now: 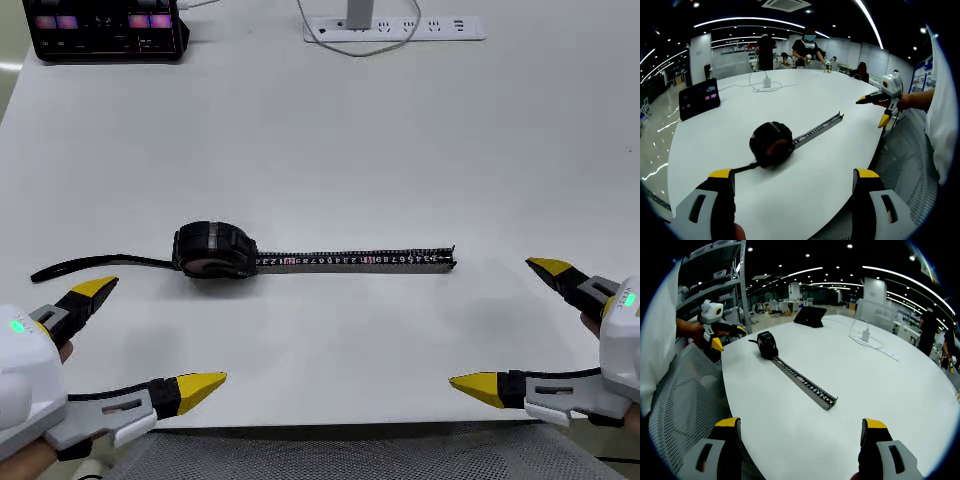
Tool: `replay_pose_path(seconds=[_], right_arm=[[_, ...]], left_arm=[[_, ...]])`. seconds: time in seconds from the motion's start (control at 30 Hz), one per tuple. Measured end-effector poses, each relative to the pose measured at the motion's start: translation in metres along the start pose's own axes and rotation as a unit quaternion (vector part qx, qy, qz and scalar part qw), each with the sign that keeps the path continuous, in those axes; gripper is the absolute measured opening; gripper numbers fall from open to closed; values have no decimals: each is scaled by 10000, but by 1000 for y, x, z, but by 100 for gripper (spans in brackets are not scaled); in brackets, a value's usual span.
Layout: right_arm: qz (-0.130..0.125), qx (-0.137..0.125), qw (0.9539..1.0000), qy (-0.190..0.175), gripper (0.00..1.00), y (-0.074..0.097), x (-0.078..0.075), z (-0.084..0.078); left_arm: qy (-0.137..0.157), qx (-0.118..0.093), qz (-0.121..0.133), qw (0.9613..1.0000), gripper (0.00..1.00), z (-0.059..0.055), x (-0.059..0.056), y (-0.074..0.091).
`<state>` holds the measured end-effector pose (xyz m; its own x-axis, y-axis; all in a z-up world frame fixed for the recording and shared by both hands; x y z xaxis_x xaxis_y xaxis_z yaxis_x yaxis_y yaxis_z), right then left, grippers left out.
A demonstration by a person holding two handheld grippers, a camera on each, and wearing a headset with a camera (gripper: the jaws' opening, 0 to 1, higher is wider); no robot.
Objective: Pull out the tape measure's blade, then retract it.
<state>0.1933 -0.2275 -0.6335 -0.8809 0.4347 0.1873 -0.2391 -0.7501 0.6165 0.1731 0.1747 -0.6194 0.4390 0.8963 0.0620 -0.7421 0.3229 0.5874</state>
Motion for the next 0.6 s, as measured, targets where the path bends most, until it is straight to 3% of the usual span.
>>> replay_pose_path(seconds=[0.6], right_arm=[[3, -23, 10000, 2, 99, 1, -3, 2]], left_arm=[[72, -52, -11, 10000, 94, 6, -5, -7]])
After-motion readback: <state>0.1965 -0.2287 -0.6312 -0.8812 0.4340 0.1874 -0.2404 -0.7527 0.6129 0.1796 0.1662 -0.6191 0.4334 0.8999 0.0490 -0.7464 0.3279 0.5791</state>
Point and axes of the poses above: the centre of the closed fingertips' face, and the gripper's own axes: y roughly backward along the fingers, x roughly to its left, z roughly out of its top, the point moved 9 cm from there along y, roughly backward along the fingers, and after that the axes turned 14 degrees about z, right-handed, at the moved point
